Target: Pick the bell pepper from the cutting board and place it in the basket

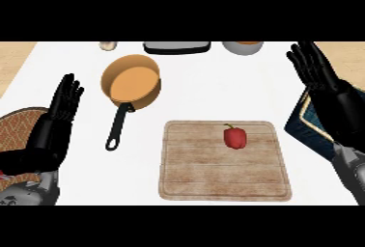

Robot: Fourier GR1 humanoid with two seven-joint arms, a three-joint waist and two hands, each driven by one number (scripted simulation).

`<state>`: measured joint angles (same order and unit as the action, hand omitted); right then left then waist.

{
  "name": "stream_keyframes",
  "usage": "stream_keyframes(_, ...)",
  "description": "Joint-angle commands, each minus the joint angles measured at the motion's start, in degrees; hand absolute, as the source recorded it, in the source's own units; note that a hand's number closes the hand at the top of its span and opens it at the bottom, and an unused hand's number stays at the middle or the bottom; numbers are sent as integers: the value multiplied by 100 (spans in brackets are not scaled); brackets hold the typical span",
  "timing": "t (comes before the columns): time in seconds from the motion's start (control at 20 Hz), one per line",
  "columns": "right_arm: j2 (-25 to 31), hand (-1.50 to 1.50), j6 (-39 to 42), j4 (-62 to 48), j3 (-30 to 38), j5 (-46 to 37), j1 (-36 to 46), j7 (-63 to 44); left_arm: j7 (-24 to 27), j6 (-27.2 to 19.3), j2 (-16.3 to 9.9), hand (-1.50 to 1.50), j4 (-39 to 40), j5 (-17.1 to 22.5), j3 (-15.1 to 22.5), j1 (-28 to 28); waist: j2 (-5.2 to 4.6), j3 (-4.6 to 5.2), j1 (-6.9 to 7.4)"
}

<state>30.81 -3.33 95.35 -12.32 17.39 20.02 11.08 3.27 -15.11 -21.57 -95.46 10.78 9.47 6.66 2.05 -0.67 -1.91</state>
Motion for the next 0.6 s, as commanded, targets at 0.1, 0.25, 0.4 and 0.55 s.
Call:
stream_keyframes(0.1,-166,150,713,-804,269,440,842,173,-689,275,-329,0,381,162,-284,214,-248,64,320)
stream_keyframes(0.25,-61,150,1516,-1589,481,840,1398,568,-1152,418,-539,0,824,269,-336,134,-352,51,528)
stream_keyframes(0.4,484,-150,1756,-616,-1353,-1554,1300,1078,-1207,436,-256,0,947,325,-80,58,-320,79,541)
stream_keyframes(0.55,-497,-150,518,-793,-2189,-2849,978,1449,-1332,625,-387,0,1191,527,-315,230,-274,67,399)
